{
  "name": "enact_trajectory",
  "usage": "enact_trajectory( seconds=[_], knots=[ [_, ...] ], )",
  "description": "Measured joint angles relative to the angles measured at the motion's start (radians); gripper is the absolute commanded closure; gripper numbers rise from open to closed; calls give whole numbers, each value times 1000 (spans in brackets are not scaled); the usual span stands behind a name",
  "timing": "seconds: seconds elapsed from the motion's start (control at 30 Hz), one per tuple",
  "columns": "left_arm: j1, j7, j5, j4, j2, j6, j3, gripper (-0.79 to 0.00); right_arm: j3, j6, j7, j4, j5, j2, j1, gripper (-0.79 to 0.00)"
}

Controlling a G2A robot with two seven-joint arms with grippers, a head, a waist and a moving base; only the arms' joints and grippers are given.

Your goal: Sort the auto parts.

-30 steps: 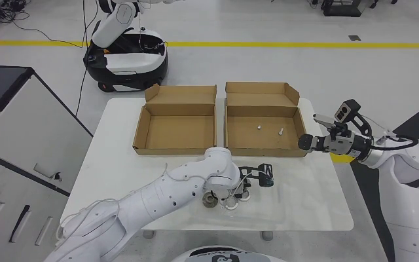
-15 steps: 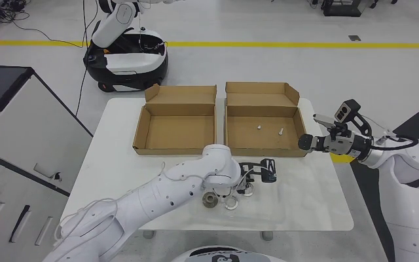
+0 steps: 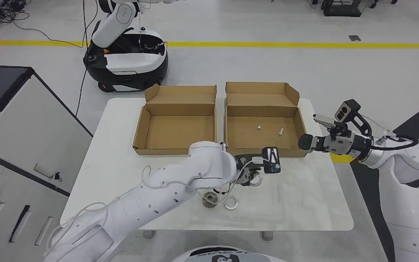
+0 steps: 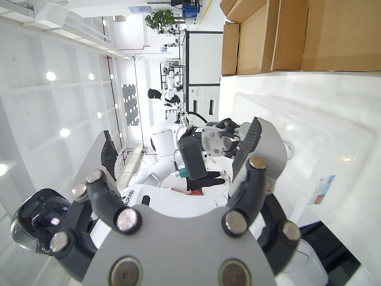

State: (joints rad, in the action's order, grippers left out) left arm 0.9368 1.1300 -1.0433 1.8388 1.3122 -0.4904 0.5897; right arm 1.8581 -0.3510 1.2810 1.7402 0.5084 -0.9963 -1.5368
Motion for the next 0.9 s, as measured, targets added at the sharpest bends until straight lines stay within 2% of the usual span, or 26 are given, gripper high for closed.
enact_trajectory(
  seconds=[0.23,0.47,0.63,0.9],
  knots=[
    [87,-83,-89,136,-40,-20,95,0,0,0,0,0,0,0,0,-785],
    [231,-274,-225,268,-86,-13,244,0,0,0,0,0,0,0,0,-785],
    [331,-414,-294,321,-111,23,368,0,0,0,0,0,0,0,0,-785],
    [486,-653,-268,384,-146,-40,573,0,0,0,0,0,0,0,0,-785]
  ],
)
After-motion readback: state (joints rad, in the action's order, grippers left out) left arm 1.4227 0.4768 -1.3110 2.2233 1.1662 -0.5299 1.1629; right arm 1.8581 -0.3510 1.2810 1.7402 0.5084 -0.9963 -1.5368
